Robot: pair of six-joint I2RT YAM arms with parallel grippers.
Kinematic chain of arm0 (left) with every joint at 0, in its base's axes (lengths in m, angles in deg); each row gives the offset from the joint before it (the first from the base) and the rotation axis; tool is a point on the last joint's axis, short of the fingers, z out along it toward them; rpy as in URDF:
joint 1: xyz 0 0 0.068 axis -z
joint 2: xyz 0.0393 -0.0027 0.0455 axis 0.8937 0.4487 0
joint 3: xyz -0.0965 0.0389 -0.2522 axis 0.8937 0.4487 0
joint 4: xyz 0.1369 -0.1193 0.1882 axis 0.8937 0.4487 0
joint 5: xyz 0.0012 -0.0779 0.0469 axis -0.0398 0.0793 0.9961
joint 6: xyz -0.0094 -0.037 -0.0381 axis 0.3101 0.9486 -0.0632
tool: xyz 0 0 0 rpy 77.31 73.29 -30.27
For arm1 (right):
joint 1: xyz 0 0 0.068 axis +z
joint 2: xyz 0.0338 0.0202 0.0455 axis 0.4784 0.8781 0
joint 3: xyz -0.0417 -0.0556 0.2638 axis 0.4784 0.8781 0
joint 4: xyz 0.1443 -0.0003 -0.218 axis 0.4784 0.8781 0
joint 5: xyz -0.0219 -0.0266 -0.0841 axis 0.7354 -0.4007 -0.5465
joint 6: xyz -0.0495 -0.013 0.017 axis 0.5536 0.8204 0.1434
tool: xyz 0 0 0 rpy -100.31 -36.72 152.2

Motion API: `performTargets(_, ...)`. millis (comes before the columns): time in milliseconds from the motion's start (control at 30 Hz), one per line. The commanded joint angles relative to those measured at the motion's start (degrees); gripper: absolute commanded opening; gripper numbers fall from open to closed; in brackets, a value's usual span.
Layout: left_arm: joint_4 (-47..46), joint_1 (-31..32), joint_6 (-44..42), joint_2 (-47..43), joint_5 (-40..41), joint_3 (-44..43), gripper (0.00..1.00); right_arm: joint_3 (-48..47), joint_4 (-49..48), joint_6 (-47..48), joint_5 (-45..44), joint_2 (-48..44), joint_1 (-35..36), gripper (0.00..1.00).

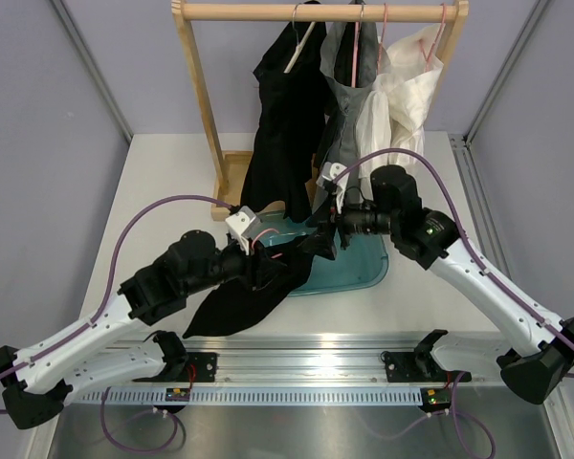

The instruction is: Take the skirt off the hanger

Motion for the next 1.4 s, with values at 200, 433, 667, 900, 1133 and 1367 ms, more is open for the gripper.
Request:
performTargets(200, -5.1, 0.3, 0.5, -0.5, -2.9, -3.0, 0.0, -7.5, 12.0, 28.6, 13.3, 2.0, -0.5, 0.92)
performTargets(433, -3.5, 0.3, -0.5, -1.0, -5.6, -4.3, 0.0, -4.6, 18.1, 43.9, 10.0, 4.5, -0.5, 0.92)
performTargets(667, -4.3, 0.3, -0.5, 0.2, -10.2, -4.6, 0.0, -4.5, 18.1, 54.3, 5.9, 7.7, -0.4, 0.93)
performTargets(900, -4.2, 0.3, -0.8, 0.8, -12.7, -5.0, 0.0, -6.4, 18.8, 56.3, 7.6, 10.9, 0.9, 0.67)
performTargets(1133, -4.2, 0.3, -2.4, 1.0, -13.6, -4.3, 0.0, -4.0, 21.6, 59.5, 9.6, 8.1, 2.3, 0.03)
performTargets(1367, -2.3, 0.3, -5.8, 0.8, -15.3, -4.8, 0.19, -4.7, 25.6, 61.0, 11.5, 5.6, 2.3, 0.0)
